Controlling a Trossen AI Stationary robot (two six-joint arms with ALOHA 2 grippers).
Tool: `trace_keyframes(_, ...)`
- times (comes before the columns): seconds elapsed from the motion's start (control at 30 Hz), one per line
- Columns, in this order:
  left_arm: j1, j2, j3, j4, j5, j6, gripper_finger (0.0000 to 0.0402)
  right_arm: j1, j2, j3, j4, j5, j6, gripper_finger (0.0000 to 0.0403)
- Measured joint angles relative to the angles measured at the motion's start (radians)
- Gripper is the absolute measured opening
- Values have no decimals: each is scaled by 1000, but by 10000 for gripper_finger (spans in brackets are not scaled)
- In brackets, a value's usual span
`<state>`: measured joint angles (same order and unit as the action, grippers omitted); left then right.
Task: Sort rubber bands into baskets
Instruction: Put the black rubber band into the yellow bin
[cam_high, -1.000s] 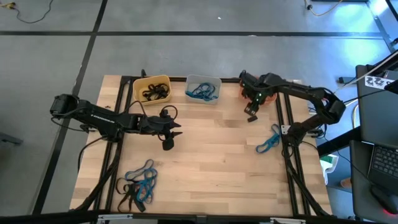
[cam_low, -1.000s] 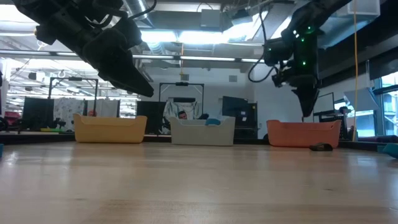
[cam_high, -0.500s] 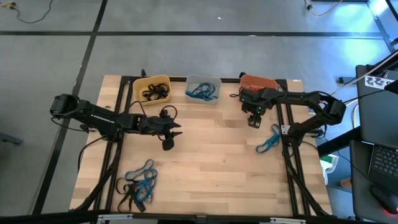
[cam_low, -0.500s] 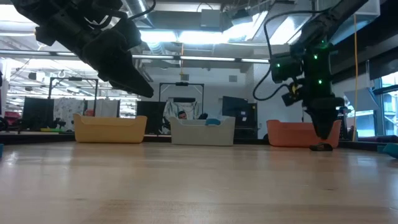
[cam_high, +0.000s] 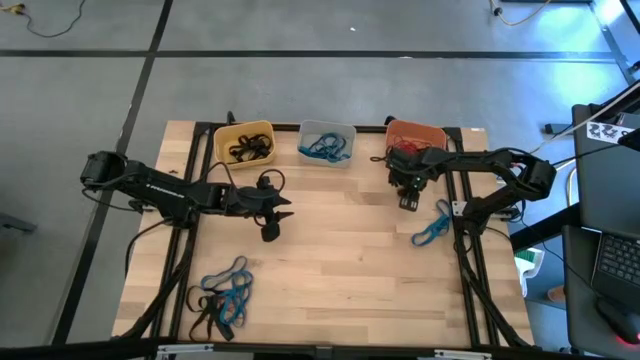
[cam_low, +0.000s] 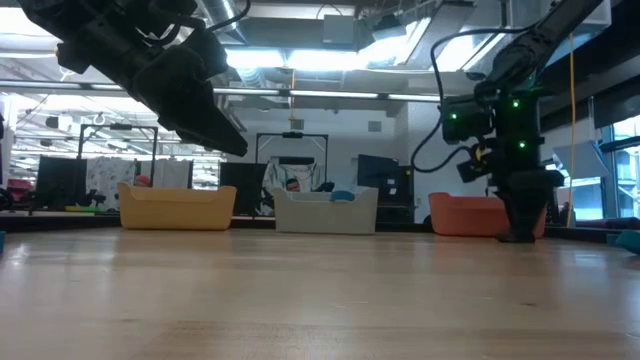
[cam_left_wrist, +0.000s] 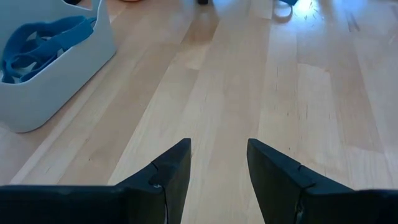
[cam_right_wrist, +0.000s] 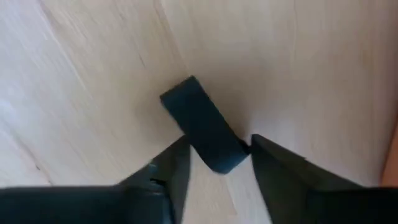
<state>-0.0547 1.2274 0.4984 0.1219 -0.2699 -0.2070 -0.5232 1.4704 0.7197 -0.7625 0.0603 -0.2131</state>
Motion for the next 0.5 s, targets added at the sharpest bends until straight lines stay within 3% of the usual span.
trace_keyframes(0.2, 0, 0, -1, 11, 0, -4, 155, 0, 0, 2, 13, 10, -5, 18)
trace_keyframes(0.4, 0, 28, -1, 147, 0, 27, 155, 3, 0, 33, 21, -10, -1, 31)
trace_keyframes(0.5, 0, 61, -1, 213, 0, 50, 155, 27, -3, 40, 80, -49, 5, 16)
